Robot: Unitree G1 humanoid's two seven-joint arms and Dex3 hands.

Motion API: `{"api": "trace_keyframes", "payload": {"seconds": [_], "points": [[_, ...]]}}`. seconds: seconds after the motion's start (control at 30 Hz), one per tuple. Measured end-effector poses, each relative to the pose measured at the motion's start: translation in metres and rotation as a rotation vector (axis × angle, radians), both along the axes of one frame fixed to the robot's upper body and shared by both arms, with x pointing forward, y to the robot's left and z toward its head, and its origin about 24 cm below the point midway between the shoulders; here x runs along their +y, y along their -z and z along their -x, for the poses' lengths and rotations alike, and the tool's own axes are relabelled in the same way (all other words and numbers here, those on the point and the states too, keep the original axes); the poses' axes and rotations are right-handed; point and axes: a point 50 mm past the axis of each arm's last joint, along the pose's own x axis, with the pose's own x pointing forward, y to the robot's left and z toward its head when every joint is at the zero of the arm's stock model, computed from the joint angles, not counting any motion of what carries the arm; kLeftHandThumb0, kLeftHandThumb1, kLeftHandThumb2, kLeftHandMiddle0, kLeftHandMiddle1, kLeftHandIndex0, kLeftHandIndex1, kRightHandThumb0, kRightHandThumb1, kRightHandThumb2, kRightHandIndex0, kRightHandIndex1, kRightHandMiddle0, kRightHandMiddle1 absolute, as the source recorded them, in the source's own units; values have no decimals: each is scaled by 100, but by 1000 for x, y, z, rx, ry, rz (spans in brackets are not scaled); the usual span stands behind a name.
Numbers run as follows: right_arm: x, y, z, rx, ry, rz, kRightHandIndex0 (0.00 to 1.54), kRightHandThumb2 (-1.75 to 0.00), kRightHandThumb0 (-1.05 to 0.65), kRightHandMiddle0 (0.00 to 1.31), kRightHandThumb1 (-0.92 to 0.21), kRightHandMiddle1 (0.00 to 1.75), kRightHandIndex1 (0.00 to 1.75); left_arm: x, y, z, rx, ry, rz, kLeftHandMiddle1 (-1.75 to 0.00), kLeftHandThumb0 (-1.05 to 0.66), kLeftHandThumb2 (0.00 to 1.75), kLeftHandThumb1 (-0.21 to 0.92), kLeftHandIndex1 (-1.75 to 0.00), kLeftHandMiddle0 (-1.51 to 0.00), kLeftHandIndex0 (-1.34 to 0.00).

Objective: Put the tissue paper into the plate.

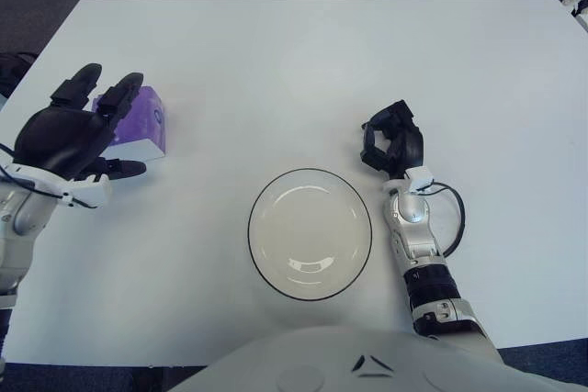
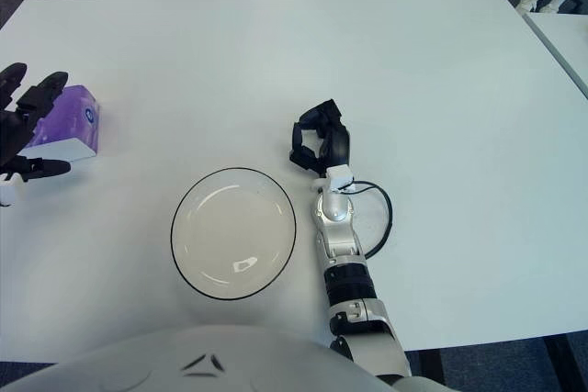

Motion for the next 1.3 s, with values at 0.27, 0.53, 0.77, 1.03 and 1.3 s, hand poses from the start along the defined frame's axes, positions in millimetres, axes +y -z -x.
{"api": "trace_keyframes", "payload": {"seconds": [0.27, 0.53, 0.77, 1.03, 1.3], "points": [[-1, 0, -1, 1, 6, -1, 71, -107, -42, 45, -52, 175, 146, 4, 5, -16, 48, -16, 21, 0, -104, 60, 50, 0, 0, 0], [0, -1, -2, -6, 1, -1, 75, -110, -42, 47, -50, 175, 145, 14, 23, -46, 103, -48, 34, 0, -105, 61, 46, 0, 0, 0], [1, -2, -2, -8, -11, 6, 76, -109, -42, 46, -51, 175, 144, 26, 38, -65, 151, -67, 57, 0, -105, 61, 47, 0, 0, 0], [0, -2, -1, -6, -1, 5, 74, -108, -42, 45, -52, 175, 147, 29, 35, -74, 170, -73, 42, 0, -105, 60, 47, 0, 0, 0], [0, -2, -1, -9, -15, 5, 76, -107, -42, 45, -52, 175, 147, 31, 32, -86, 184, -84, 45, 0, -105, 60, 49, 0, 0, 0]]}}
